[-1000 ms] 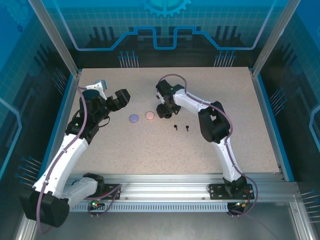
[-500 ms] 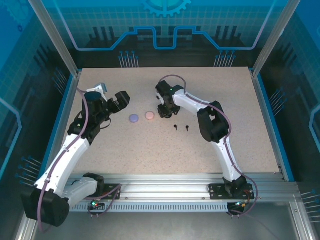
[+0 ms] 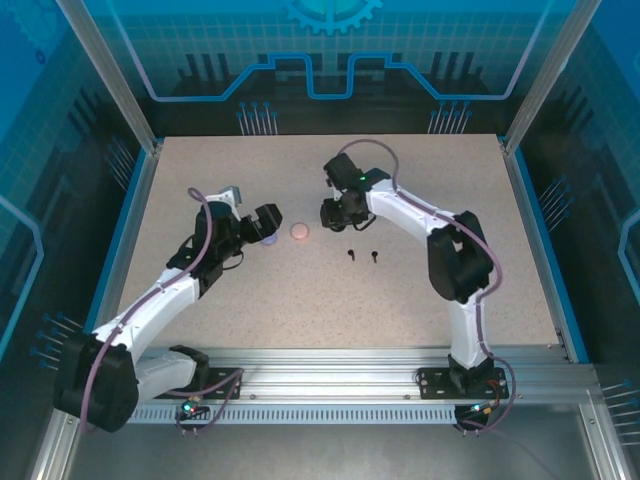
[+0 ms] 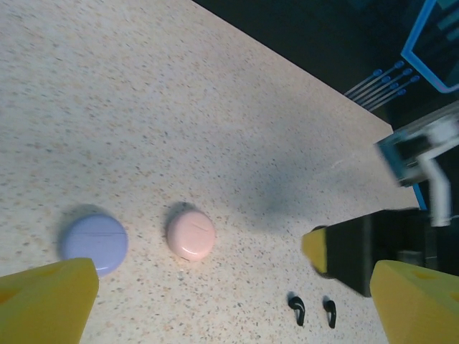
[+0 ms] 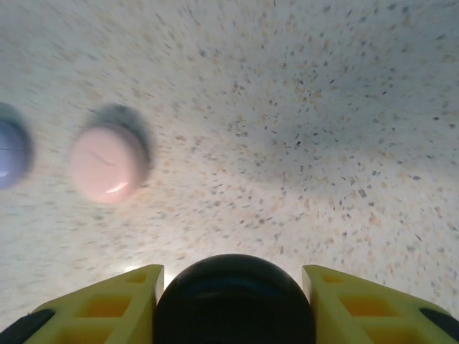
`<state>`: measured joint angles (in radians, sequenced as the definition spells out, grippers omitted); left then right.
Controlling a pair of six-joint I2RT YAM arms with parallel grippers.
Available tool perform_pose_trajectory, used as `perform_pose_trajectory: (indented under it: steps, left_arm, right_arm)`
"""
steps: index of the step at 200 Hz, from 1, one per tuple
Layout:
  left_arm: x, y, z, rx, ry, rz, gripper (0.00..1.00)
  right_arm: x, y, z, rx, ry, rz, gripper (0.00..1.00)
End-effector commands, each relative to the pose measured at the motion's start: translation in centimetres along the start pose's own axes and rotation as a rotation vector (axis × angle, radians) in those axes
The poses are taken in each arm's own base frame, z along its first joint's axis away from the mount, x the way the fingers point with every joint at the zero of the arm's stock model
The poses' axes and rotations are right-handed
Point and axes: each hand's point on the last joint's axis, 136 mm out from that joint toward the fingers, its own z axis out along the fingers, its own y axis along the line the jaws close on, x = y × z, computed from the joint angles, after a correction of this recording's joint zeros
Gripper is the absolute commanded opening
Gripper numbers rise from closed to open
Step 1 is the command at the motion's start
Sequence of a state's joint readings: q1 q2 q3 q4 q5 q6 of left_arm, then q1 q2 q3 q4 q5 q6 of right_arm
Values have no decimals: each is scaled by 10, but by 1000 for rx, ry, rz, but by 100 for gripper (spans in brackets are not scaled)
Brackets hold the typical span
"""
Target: Insert wireless bluetooth earbuds into charging case
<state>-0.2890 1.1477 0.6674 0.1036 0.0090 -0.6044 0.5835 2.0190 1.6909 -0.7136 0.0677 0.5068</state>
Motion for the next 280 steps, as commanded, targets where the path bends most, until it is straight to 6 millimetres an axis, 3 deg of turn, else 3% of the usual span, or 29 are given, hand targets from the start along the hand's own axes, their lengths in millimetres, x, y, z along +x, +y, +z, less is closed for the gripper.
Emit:
perform_pose_trajectory:
  steps: [1, 37, 89, 159, 203, 280]
  left_arm:
    - [-3, -16, 9, 79, -38, -30, 99]
    - [13, -29, 21, 191, -27, -20, 99]
    - [30, -69, 19, 473, -61, 84, 99]
    - [48, -94, 17, 727, -65, 39, 92]
    - [59, -103, 23, 756, -43, 52, 89]
    - [62, -119, 30, 791, -24, 52, 84]
  right_arm:
    - [-13, 7, -31, -79, -92, 242, 38]
    - [-16, 9, -55, -159, -191, 504, 38]
    - [-7, 8, -90, -145, -323, 748, 38]
    - [8, 18, -120, -128, -447, 897, 38]
    - [8, 21, -123, -106, -465, 881, 38]
    - [6, 38, -110, -135, -434, 848, 37]
